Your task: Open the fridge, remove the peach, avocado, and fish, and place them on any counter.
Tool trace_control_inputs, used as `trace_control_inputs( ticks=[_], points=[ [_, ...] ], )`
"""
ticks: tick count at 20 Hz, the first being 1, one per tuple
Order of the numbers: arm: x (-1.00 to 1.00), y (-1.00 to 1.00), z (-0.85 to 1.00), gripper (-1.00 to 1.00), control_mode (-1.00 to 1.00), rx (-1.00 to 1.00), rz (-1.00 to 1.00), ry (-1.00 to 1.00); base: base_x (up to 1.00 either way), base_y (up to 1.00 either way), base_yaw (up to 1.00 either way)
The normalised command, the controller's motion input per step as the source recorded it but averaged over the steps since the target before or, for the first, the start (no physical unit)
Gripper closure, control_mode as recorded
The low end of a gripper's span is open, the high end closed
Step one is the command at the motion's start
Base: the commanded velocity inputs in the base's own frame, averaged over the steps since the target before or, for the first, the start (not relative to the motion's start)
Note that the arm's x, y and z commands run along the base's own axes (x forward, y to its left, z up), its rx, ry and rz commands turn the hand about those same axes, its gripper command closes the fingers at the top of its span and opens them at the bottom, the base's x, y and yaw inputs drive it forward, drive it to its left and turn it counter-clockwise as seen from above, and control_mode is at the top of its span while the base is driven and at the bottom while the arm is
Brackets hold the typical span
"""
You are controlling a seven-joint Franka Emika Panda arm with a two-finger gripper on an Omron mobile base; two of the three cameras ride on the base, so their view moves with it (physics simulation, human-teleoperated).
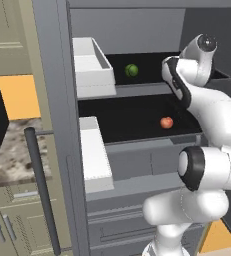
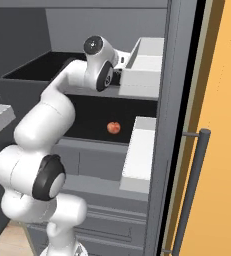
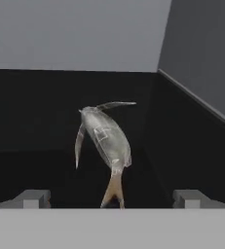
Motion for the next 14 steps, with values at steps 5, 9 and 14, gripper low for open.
trace_control_inputs(
  ticks=[5,9,14],
  points=[
    [0.81,-0.12,0.0,-1.0,-1.0,0.0,0.0,0.09,0.0,0.0,0.0],
    [0.67,-0.02,-0.03,-1.0,-1.0,0.0,0.0,0.03,0.0,0.0,0.0],
    [0.22,-0.13,-0.47,-1.0,-1.0,0.0,0.0,0.09,0.0,0.0,0.0]
  ],
)
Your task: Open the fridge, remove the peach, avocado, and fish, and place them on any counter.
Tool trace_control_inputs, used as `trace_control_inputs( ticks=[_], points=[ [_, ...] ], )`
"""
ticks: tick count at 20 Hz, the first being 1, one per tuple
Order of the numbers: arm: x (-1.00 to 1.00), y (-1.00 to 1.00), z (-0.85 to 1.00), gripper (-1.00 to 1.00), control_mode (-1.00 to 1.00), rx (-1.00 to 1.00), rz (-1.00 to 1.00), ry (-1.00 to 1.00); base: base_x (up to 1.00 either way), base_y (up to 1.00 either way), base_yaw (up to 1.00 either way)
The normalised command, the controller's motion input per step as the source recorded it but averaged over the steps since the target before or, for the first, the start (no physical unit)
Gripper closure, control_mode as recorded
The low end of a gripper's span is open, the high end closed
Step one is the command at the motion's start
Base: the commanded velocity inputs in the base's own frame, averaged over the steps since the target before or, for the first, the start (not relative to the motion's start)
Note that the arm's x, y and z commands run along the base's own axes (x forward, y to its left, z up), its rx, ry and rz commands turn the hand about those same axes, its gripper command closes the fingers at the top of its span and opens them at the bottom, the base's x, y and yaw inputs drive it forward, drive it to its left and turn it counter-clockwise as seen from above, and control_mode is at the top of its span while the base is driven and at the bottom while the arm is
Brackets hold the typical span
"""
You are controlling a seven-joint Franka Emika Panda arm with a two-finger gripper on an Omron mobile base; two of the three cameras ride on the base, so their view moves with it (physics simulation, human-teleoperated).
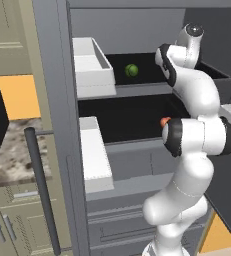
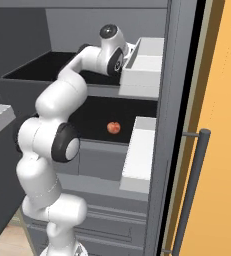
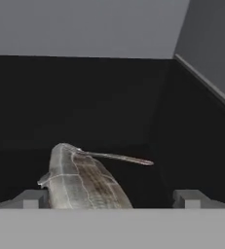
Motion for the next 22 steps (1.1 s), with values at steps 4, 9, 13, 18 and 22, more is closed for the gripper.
trace_control_inputs(
  ticks=[4,9,13,18,22],
  points=[
    [-0.07,0.0,-0.82,1.0,-1.0,0.0,0.0,0.14,0.0,0.0,0.0],
    [-0.24,0.03,-0.41,1.0,-1.0,0.02,0.05,-0.06,0.0,0.0,0.0],
    [-1.0,0.16,0.12,1.0,-1.0,0.0,0.03,-0.24,0.0,0.0,0.0],
    [-1.0,0.3,0.0,1.0,-1.0,0.0,0.0,-0.11,0.0,0.0,0.0],
    [-1.0,0.57,0.02,1.0,-1.0,0.02,0.0,0.0,0.0,0.0,0.0]
  ],
)
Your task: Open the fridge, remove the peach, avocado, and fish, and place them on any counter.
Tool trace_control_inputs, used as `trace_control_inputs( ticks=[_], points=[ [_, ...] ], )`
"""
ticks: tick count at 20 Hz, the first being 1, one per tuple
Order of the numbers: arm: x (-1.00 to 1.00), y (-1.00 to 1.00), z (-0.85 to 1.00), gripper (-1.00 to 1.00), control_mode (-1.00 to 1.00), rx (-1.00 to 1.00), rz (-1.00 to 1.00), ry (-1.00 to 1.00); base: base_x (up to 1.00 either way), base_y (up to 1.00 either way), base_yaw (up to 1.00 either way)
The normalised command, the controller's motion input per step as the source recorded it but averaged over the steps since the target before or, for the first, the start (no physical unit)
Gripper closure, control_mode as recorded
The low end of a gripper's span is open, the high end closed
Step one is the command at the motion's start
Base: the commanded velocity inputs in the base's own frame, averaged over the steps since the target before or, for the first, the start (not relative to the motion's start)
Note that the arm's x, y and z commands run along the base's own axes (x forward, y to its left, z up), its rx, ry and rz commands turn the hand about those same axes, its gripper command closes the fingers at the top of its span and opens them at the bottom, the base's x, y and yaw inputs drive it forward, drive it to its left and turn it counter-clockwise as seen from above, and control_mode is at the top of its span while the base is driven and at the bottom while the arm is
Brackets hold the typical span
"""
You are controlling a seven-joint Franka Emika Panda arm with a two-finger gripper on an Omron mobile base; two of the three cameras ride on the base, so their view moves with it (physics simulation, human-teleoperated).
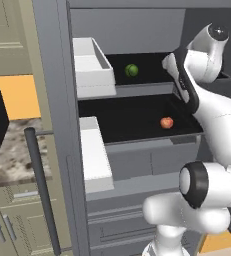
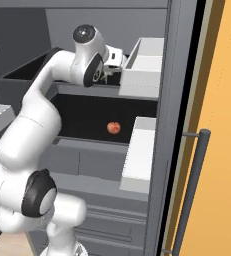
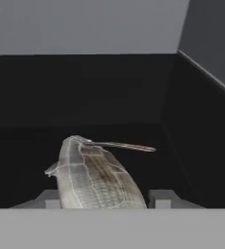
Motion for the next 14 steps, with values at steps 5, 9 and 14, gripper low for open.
trace_control_inputs(
  ticks=[5,9,14],
  points=[
    [-1.0,0.43,0.04,1.0,-1.0,0.05,0.0,0.0,0.0,0.0,0.0],
    [-1.0,0.27,0.0,1.0,-1.0,0.03,0.0,0.01,0.0,0.0,0.0],
    [0.0,0.0,0.0,1.0,1.0,0.0,0.0,0.0,-1.0,0.0,0.0]
  ],
)
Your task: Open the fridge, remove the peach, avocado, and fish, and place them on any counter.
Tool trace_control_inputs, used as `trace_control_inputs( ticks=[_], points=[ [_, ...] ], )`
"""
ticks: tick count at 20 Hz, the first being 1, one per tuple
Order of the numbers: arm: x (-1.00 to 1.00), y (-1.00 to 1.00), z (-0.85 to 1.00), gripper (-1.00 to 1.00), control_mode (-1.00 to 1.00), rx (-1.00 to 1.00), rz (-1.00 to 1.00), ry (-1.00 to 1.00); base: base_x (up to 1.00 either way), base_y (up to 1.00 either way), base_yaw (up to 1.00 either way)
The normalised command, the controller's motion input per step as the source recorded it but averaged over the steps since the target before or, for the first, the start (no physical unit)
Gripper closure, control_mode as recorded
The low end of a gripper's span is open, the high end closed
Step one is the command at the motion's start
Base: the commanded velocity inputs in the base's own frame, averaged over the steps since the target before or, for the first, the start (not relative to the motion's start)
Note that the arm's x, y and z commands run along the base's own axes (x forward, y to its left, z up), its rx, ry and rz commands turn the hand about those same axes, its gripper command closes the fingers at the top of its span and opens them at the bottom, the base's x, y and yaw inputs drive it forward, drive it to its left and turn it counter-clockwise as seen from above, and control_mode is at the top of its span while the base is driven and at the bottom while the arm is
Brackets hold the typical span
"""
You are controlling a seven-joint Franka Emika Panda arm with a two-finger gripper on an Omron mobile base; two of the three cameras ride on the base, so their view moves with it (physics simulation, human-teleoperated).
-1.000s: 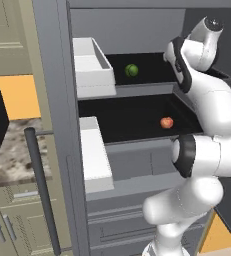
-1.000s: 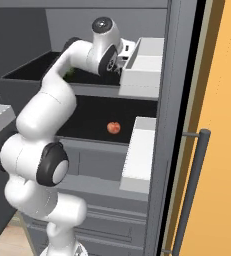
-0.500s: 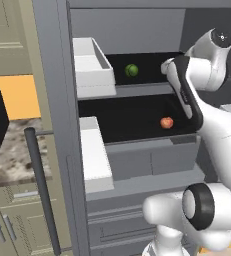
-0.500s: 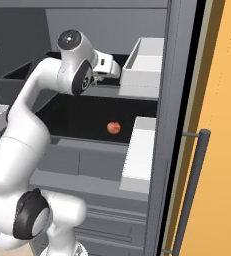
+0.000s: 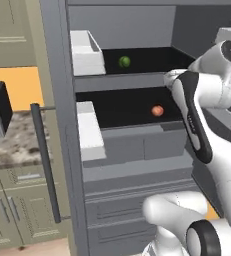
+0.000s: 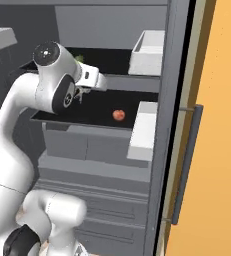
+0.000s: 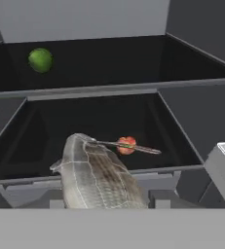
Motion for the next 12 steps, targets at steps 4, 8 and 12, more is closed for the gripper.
trace_control_inputs(
  ticks=[4,8,12],
  points=[
    [0.0,0.0,0.0,1.0,1.0,0.0,0.0,0.0,-1.0,0.0,0.0],
    [0.0,0.0,0.0,1.0,1.0,0.0,0.0,0.0,-0.98,0.19,0.28],
    [0.0,0.0,0.0,1.0,1.0,0.0,0.0,0.0,-0.71,0.51,0.67]
  ],
)
